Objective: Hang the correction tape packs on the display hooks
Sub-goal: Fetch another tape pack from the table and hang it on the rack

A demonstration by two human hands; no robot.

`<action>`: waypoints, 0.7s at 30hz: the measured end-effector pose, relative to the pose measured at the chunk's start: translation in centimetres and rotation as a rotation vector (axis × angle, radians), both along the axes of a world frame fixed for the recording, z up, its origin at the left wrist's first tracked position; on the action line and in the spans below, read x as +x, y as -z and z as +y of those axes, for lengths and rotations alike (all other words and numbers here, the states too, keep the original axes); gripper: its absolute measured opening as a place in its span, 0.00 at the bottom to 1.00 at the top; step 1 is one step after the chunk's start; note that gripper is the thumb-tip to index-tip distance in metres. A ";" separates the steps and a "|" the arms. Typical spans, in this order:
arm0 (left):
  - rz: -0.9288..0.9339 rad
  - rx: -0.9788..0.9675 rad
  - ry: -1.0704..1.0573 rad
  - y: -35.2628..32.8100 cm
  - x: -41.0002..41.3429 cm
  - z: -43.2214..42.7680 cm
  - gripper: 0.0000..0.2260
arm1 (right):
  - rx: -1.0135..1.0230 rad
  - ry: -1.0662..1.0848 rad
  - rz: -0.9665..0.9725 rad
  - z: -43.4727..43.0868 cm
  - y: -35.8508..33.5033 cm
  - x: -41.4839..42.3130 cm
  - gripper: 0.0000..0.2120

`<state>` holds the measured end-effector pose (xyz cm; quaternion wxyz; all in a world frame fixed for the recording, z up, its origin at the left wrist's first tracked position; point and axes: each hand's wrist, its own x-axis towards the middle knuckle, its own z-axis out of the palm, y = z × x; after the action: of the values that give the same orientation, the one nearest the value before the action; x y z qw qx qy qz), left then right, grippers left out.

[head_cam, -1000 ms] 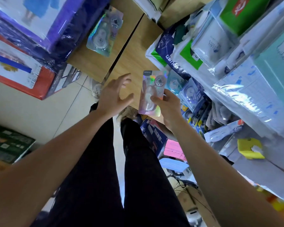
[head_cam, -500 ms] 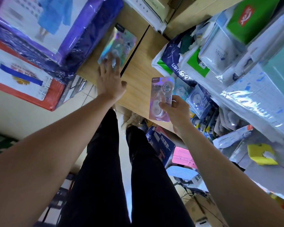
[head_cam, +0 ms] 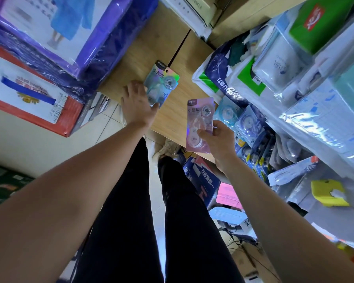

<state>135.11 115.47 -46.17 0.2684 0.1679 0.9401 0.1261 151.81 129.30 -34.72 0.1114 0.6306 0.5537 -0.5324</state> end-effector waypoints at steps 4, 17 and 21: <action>-0.019 0.082 -0.044 -0.9 0.0 0.1 0.27 | 0.013 0.006 -0.011 0.6 -0.4 0.6 0.12; -0.241 0.470 -0.055 -11.0 2.7 -2.6 0.17 | 0.043 0.052 0.044 0.5 -5.8 4.0 0.11; -0.237 0.550 0.028 -18.3 3.1 -3.0 0.16 | 0.033 0.085 0.109 0.3 -10.7 5.4 0.09</action>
<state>138.19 112.45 -27.88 0.3224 0.2316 0.8303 0.3912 157.17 129.62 -23.99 0.0479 0.6252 0.5405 -0.5610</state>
